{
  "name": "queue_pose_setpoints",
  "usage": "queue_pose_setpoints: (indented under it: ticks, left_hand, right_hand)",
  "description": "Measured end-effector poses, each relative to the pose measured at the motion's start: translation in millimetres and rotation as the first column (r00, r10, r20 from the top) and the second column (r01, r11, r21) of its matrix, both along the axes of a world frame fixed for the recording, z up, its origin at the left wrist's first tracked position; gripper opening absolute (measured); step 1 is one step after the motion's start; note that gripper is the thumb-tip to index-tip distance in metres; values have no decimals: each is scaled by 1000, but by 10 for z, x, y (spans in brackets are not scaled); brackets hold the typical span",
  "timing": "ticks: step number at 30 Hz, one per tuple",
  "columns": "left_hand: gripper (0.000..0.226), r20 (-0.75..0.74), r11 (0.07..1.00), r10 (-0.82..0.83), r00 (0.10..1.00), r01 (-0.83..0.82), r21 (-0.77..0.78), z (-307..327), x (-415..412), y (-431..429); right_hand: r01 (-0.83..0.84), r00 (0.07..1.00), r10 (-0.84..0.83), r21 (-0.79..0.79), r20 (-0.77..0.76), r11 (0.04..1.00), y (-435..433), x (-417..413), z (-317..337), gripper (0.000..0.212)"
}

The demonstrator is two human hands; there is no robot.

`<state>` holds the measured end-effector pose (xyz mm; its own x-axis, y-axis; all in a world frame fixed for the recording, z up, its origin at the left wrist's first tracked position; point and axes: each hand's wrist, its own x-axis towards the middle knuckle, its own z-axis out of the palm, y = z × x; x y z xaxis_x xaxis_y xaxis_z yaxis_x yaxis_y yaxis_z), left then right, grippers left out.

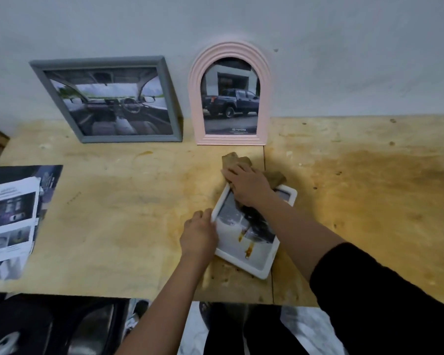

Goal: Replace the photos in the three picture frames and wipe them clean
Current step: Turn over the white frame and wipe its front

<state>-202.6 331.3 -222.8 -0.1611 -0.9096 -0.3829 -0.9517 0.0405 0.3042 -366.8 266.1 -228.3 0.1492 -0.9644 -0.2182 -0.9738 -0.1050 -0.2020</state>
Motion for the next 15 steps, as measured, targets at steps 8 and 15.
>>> queue_pose_setpoints:
  ticks: [8,15]
  left_hand:
    - [38,133,999,-18,991,14,31,-29,-64,-8]
    - [46,120,999,-26,992,21,48,-71,-55,-34]
  right_hand:
    - [175,953,-165,-18,253,984,90,-454,-10,42]
    - [382,923,-378,-43,76,923,561,-711,115,39]
